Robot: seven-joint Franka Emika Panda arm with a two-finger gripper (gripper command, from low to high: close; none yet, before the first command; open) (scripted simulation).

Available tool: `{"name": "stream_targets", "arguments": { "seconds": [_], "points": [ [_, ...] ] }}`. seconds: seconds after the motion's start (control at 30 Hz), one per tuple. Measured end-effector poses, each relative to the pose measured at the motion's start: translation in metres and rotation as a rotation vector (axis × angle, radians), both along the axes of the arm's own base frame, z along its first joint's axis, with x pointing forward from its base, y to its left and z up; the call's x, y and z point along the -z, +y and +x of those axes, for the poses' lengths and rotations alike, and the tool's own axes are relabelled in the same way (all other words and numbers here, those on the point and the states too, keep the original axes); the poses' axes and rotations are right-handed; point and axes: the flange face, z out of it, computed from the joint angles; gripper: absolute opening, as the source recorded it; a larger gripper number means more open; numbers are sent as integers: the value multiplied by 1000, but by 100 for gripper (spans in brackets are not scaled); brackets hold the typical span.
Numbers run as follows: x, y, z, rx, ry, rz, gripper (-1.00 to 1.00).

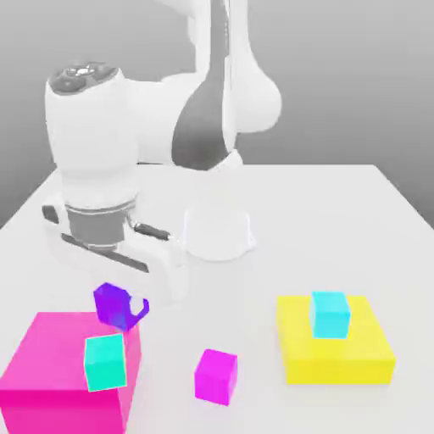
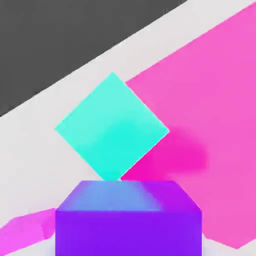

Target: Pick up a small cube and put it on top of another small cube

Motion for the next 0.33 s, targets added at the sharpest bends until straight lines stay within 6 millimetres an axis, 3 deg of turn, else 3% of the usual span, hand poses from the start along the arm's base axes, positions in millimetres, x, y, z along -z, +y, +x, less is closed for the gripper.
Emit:
{"name": "stream_targets", "arguments": {
  "seconds": [0.07,0.13,0.2,0.23,0.33],
  "points": [
    [-17,-3,13,83,-3,-1,-100],
    [-2,-2,19,108,-3,-2,-100],
    [27,-2,20,116,-3,-3,-100],
    [35,-2,19,117,-3,-3,100],
    [35,-2,19,117,-3,-3,100]
  ]
}}
